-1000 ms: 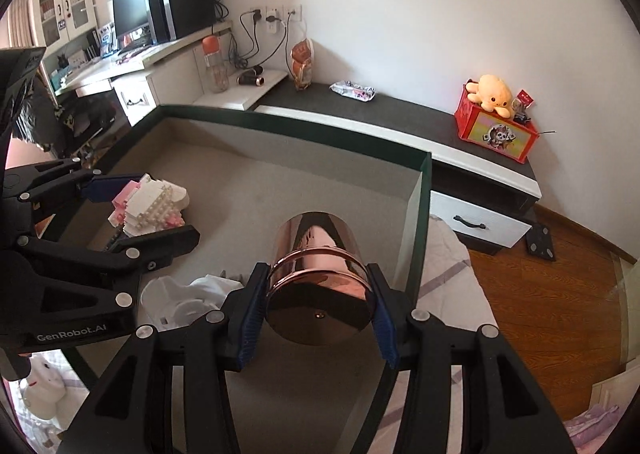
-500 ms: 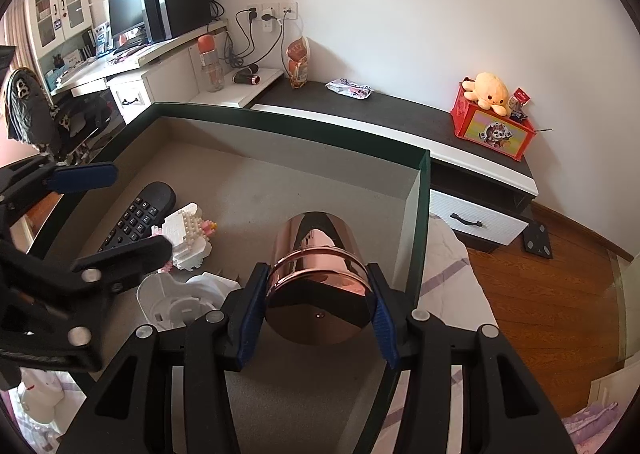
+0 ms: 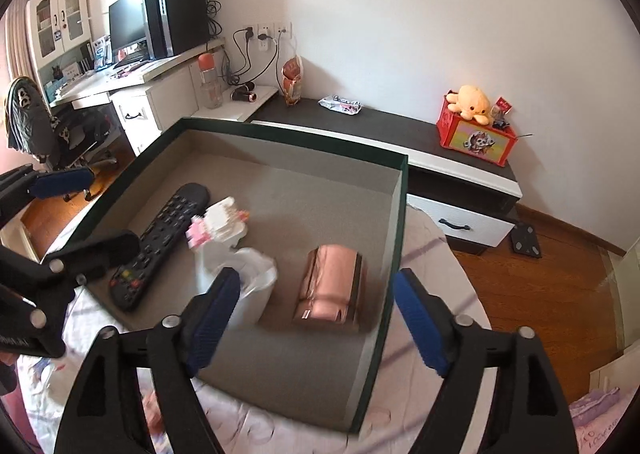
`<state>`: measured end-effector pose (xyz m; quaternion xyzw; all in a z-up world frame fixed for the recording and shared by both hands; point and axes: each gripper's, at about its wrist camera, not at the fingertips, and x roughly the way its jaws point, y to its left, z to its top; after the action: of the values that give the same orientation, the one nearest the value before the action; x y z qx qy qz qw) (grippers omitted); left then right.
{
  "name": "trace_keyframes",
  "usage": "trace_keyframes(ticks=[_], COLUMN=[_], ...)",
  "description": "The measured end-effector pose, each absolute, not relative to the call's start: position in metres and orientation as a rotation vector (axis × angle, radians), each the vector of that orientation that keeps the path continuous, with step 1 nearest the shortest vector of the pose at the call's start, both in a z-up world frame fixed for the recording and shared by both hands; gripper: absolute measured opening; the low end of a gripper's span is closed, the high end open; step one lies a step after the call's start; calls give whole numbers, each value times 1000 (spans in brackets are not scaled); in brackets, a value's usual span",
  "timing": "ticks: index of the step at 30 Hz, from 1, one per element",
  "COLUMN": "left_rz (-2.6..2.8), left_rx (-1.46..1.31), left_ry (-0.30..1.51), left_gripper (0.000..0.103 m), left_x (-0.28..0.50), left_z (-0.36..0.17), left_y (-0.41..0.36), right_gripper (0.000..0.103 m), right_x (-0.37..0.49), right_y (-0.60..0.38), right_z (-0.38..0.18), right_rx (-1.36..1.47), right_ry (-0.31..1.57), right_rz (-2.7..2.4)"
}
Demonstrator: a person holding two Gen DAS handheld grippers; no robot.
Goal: Organize rigid objects
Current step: 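Carry block figure and copper cylinder into the pink box and release both, then withdraw both tools from the box back over the bed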
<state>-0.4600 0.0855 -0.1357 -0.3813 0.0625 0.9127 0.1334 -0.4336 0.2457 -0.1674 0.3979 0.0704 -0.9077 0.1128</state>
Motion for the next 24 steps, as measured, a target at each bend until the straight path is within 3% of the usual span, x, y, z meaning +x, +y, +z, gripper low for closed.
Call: trace_keyframes(ticks=[8, 10, 11, 20, 24], left_rz=[2738, 2779, 2797, 2870, 2891], left_rx=[-928, -881, -852, -744, -778], left_ry=[119, 107, 104, -61, -47], left_gripper=[102, 103, 103, 103, 103], left_x=[-373, -347, -332, -219, -186], left_z=[-102, -96, -94, -104, -118], left_y=[52, 43, 37, -4, -18], right_gripper=[89, 93, 103, 103, 103], right_x=[-337, -309, -296, -186, -154], right_y=[244, 241, 239, 227, 224], right_z=[-135, -130, -128, -136, -138], right_rx=[994, 938, 909, 777, 744], right_ry=[160, 149, 149, 35, 22], right_rz=[-2747, -2776, -2797, -2864, -2869])
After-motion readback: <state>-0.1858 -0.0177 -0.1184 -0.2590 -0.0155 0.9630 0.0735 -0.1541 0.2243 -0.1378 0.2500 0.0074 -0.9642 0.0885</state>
